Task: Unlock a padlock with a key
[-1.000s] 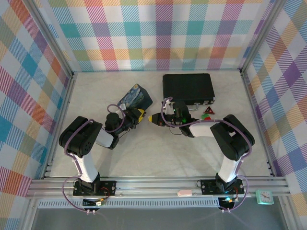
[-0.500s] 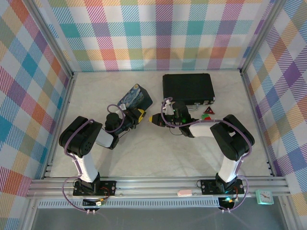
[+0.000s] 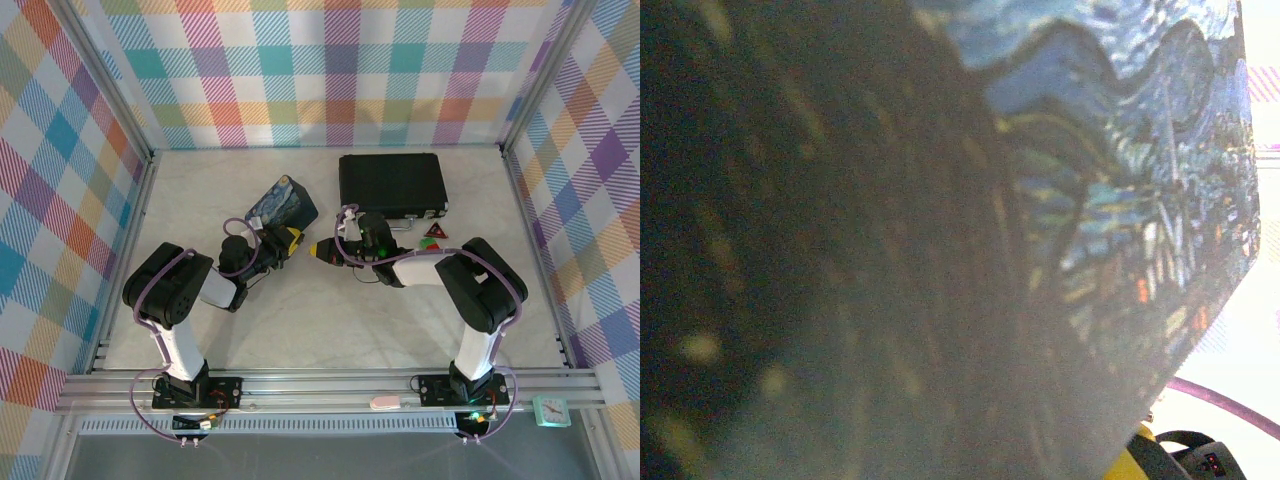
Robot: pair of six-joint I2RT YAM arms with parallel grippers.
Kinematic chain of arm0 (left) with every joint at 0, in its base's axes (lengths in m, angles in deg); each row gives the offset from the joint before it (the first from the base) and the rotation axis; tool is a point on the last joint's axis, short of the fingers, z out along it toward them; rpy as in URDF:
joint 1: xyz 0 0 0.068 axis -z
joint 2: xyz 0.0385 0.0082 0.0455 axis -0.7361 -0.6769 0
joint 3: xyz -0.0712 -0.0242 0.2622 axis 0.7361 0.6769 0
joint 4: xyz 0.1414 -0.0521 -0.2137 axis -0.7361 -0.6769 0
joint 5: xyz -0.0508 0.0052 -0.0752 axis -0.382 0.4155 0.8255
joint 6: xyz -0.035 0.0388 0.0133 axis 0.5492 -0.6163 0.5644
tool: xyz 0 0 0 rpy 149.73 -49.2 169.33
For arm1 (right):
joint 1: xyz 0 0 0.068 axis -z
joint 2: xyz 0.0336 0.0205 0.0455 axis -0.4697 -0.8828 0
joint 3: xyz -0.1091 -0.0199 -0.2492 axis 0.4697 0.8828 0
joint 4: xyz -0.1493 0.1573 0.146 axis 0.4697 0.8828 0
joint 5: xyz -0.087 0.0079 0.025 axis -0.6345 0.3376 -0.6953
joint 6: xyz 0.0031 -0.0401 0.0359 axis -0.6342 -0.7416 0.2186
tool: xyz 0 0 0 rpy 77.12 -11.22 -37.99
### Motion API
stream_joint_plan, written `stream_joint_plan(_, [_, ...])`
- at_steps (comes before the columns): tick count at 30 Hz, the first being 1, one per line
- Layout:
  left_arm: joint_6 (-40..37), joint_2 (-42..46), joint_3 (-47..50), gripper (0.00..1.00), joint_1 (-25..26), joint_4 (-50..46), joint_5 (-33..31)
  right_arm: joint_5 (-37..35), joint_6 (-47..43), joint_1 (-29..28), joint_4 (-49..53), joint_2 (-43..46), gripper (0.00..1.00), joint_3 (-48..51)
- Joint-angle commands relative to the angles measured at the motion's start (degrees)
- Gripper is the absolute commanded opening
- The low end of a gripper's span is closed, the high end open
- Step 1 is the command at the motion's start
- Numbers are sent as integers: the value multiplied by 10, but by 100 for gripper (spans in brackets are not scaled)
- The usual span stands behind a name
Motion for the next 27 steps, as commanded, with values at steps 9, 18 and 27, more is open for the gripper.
stream_joint_plan(9, [15,-2,11,0,6,4,3,21,2,-6,-18,24,0,-16])
stream_joint_plan(18, [15,10,9,0,9,3,2,28,14,-10,-28,-12,0,-38])
stream_joint_plan(27, [12,20,9,0,12,1,17,28,22,-10,22,-21,0,-57])
